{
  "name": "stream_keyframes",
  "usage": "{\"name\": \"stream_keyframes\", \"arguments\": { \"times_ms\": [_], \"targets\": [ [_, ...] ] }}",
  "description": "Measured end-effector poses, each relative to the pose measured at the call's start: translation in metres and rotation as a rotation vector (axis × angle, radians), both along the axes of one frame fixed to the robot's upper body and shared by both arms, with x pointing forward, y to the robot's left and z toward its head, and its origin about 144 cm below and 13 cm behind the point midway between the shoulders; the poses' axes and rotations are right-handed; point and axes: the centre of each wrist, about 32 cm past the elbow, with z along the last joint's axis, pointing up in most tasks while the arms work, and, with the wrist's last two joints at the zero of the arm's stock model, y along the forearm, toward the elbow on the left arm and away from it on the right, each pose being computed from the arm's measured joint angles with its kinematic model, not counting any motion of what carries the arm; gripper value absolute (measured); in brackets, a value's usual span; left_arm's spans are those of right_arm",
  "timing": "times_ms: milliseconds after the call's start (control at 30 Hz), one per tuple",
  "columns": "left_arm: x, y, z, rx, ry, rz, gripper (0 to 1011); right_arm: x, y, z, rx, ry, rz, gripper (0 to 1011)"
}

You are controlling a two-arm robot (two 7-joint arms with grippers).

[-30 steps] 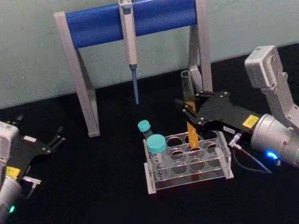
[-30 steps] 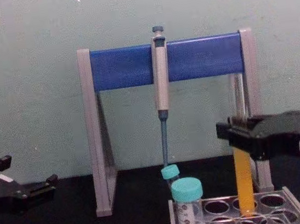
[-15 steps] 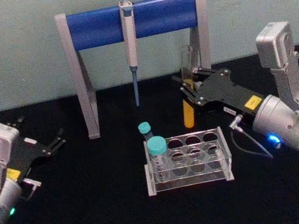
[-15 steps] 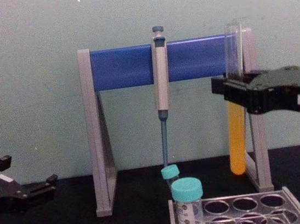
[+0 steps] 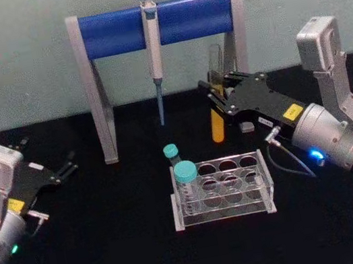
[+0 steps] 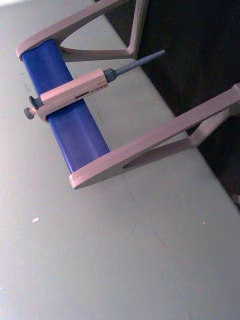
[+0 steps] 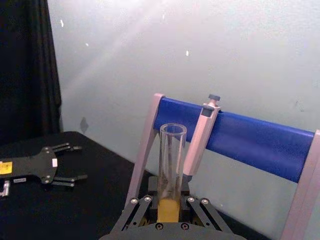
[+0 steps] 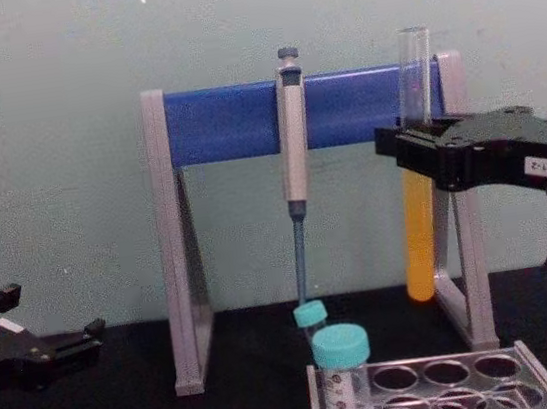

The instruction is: Pick up the test tube from the test tube rack, shake it, then place it back into the test tube rack.

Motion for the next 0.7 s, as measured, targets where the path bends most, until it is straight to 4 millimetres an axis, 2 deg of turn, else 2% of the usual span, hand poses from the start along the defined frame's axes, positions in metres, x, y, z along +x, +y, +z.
{"name": "stream_keyframes", "arguments": {
  "times_ms": [333,700],
  "targets": [
    [0.0,0.0,0.0,0.0,0.0,0.0,1001,-0.004,-0.01,0.001,-0.018,-0.013,-0.045,229],
    [0.0,0.0,0.0,0.0,0.0,0.0,1001,-0.028,-0.027,0.004,-0.066,0.033,-0.044,229]
  ]
}}
